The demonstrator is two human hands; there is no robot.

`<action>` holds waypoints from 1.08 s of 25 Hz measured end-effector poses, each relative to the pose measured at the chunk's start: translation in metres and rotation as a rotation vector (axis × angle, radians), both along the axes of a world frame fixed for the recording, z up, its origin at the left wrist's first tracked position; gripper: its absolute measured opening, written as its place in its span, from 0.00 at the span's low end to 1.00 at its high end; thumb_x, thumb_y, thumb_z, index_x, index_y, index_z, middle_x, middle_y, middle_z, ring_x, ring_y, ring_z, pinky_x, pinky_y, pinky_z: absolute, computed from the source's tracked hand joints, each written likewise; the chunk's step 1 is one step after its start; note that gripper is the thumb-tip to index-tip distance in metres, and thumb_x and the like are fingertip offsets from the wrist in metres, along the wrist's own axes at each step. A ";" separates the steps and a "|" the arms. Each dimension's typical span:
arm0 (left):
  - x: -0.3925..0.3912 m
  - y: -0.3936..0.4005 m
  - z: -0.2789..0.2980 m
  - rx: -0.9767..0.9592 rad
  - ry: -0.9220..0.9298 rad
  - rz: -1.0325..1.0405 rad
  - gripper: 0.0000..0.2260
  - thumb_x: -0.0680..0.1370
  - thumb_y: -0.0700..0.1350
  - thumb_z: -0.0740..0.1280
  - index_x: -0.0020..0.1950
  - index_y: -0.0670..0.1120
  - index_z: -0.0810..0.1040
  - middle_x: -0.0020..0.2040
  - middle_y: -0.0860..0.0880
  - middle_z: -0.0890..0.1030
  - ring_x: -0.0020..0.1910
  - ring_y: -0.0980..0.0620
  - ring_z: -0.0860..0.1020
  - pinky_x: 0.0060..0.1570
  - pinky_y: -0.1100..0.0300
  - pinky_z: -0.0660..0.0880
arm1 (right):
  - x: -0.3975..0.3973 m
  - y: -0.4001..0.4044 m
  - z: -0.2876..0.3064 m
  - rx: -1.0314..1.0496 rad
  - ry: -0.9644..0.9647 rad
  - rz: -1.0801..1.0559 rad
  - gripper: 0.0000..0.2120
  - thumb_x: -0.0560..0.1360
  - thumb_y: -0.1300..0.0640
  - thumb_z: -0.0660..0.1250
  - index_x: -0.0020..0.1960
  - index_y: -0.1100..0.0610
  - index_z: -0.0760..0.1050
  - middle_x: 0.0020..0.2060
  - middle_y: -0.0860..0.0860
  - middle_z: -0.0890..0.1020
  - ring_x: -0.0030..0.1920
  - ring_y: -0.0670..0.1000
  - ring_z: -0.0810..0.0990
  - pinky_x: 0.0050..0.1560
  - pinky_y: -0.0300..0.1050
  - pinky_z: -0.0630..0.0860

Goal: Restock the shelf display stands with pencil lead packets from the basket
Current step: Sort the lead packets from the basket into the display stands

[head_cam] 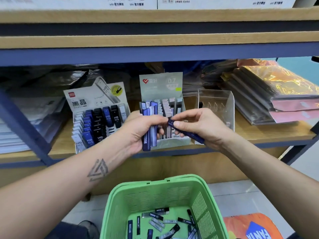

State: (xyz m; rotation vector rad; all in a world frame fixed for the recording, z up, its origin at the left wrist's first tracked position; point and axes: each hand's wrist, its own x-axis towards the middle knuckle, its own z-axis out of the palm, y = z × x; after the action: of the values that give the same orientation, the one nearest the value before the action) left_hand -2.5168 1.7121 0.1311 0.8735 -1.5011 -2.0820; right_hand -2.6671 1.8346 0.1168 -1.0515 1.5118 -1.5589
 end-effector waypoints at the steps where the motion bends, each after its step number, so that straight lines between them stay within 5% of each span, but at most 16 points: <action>1: 0.005 -0.004 0.003 -0.018 -0.017 0.033 0.04 0.72 0.30 0.72 0.45 0.36 0.80 0.34 0.39 0.79 0.26 0.48 0.75 0.26 0.62 0.73 | 0.006 -0.007 0.000 -0.009 0.021 0.025 0.09 0.71 0.68 0.74 0.51 0.64 0.83 0.38 0.60 0.85 0.37 0.53 0.84 0.40 0.41 0.81; 5: 0.029 -0.024 0.011 -0.083 -0.055 0.106 0.06 0.71 0.28 0.71 0.40 0.38 0.79 0.31 0.41 0.79 0.25 0.48 0.74 0.25 0.62 0.73 | 0.028 -0.034 0.004 -0.007 0.102 0.108 0.08 0.71 0.67 0.76 0.50 0.62 0.84 0.40 0.63 0.85 0.39 0.58 0.84 0.44 0.48 0.82; 10: 0.056 -0.049 0.020 -0.159 -0.100 0.145 0.09 0.69 0.28 0.73 0.40 0.39 0.76 0.33 0.40 0.76 0.26 0.48 0.75 0.30 0.60 0.74 | 0.049 -0.070 0.016 0.017 0.146 0.112 0.09 0.71 0.65 0.76 0.50 0.63 0.82 0.38 0.57 0.86 0.37 0.54 0.85 0.39 0.43 0.81; 16: 0.081 -0.100 0.035 -0.097 -0.109 0.336 0.09 0.71 0.30 0.72 0.39 0.40 0.75 0.34 0.40 0.76 0.22 0.52 0.74 0.24 0.63 0.72 | 0.059 -0.113 0.025 -0.020 -0.126 -0.051 0.06 0.74 0.70 0.72 0.51 0.64 0.81 0.43 0.60 0.84 0.37 0.51 0.85 0.41 0.36 0.81; 19: 0.091 -0.120 0.036 -0.008 -0.153 0.306 0.08 0.75 0.32 0.70 0.40 0.41 0.76 0.33 0.43 0.77 0.19 0.55 0.73 0.20 0.66 0.70 | 0.062 -0.137 0.024 -0.001 0.205 -0.128 0.09 0.75 0.68 0.72 0.51 0.56 0.81 0.49 0.58 0.84 0.43 0.52 0.87 0.46 0.39 0.82; 23: 0.102 -0.145 0.035 0.097 -0.154 0.251 0.08 0.77 0.36 0.70 0.39 0.44 0.75 0.28 0.48 0.73 0.19 0.56 0.71 0.19 0.67 0.70 | 0.066 -0.165 0.024 0.059 0.736 -0.169 0.10 0.71 0.60 0.77 0.47 0.49 0.79 0.43 0.52 0.84 0.44 0.52 0.84 0.47 0.48 0.81; 27: 0.100 -0.149 0.038 0.108 -0.124 0.203 0.10 0.77 0.37 0.70 0.38 0.45 0.73 0.25 0.48 0.72 0.19 0.55 0.71 0.20 0.68 0.69 | 0.085 -0.191 0.009 0.082 0.986 -0.108 0.12 0.78 0.60 0.70 0.61 0.54 0.82 0.54 0.54 0.85 0.56 0.55 0.82 0.58 0.45 0.76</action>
State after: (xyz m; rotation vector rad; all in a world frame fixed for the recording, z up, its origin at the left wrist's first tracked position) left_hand -2.4172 1.5635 0.1692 1.1642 -1.3086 -2.0058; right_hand -2.5825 1.6439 0.1259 -1.8563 2.2570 -1.0334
